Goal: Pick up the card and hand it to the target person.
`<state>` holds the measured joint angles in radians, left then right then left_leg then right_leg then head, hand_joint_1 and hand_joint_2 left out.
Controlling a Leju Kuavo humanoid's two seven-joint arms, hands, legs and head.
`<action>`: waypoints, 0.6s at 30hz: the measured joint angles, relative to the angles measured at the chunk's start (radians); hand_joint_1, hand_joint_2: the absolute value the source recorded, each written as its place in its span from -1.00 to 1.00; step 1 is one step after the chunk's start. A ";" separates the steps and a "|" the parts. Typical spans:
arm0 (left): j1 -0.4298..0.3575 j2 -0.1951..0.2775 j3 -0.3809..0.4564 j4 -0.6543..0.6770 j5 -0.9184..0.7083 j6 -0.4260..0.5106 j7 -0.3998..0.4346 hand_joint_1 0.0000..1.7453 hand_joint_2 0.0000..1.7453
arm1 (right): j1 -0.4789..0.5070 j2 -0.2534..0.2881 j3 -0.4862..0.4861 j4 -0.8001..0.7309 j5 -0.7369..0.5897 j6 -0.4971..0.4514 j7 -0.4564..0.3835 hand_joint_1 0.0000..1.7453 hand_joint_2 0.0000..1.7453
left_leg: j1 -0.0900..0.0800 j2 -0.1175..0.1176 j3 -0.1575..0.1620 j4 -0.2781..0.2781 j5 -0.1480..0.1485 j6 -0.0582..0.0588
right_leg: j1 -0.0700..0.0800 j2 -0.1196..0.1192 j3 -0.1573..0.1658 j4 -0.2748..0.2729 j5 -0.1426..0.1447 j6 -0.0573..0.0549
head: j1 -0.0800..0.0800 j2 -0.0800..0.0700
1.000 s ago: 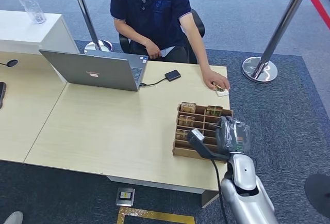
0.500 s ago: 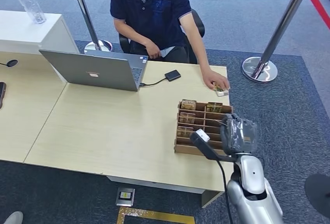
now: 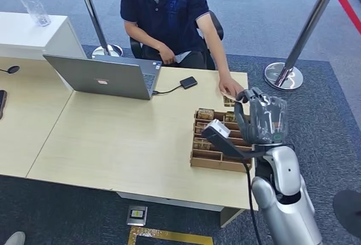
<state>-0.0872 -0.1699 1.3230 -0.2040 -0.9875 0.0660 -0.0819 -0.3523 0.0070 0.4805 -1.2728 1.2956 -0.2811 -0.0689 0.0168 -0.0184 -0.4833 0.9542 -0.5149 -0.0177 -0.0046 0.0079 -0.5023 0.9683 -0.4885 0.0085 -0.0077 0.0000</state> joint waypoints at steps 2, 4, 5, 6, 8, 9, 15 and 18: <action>-0.003 -0.003 0.000 0.001 -0.003 0.000 0.000 -1.00 -1.00 | -0.061 0.022 0.014 0.049 -0.018 -0.001 -0.003 1.00 1.00 | 0.000 0.001 0.000 0.000 0.001 0.000 | 0.000 0.000 0.000 0.000 0.000 0.000 | 0.000 0.000; -0.003 -0.004 0.000 0.002 -0.009 0.000 0.002 -1.00 -1.00 | -0.118 0.047 0.024 0.109 -0.028 -0.001 0.003 1.00 1.00 | 0.000 0.001 0.000 0.000 0.001 0.000 | 0.000 0.000 0.000 0.001 0.001 0.000 | 0.000 0.000; -0.004 -0.005 0.000 0.002 -0.013 -0.001 0.003 -1.00 -1.00 | -0.148 0.063 0.027 0.145 -0.030 -0.002 0.011 1.00 1.00 | 0.000 0.001 0.000 0.000 0.001 0.000 | 0.000 0.000 -0.001 0.002 0.001 0.000 | 0.000 0.000; -0.004 -0.005 0.000 0.003 -0.019 -0.002 0.006 -1.00 -1.00 | -0.180 0.081 0.028 0.186 -0.032 -0.002 0.020 1.00 1.00 | 0.000 0.001 0.000 0.000 0.001 -0.001 | 0.000 0.000 -0.001 0.002 0.001 -0.001 | 0.000 0.000; -0.006 -0.005 -0.001 0.004 -0.027 -0.007 0.013 -1.00 -1.00 | -0.245 0.121 0.028 0.273 -0.033 -0.004 0.039 1.00 1.00 | 0.000 0.001 0.000 0.000 0.002 -0.001 | 0.000 0.000 -0.002 0.002 0.001 -0.001 | 0.000 0.000; -0.007 -0.005 -0.001 0.004 -0.030 -0.009 0.016 -1.00 -1.00 | -0.276 0.140 0.028 0.314 -0.033 -0.007 0.046 1.00 1.00 | 0.000 0.001 0.000 0.000 0.002 -0.001 | 0.000 0.000 -0.002 0.002 0.001 -0.001 | 0.000 0.000; -0.009 -0.005 -0.001 0.005 -0.042 -0.014 0.022 -1.00 -1.00 | -0.394 0.218 0.028 0.495 -0.037 -0.033 0.066 1.00 1.00 | 0.000 0.001 -0.001 0.000 0.002 -0.002 | 0.000 0.000 -0.003 0.003 0.001 -0.001 | 0.000 0.000; -0.011 -0.005 -0.005 0.005 -0.061 -0.019 0.026 -1.00 -1.00 | -0.452 0.254 0.024 0.594 -0.034 -0.062 0.113 1.00 1.00 | 0.000 0.001 -0.001 0.000 0.002 -0.002 | 0.000 0.000 -0.003 0.003 0.001 -0.001 | 0.000 0.000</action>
<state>-0.0985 -0.1747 1.3176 -0.1988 -1.0482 0.0470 -0.0557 -0.8046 0.2608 0.5050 -0.6793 1.2618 -0.3428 0.0436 0.0170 -0.0173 -0.4845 0.9543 -0.5129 -0.0192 -0.0044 0.0079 -0.5052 0.9710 -0.4876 0.0075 -0.0080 0.0000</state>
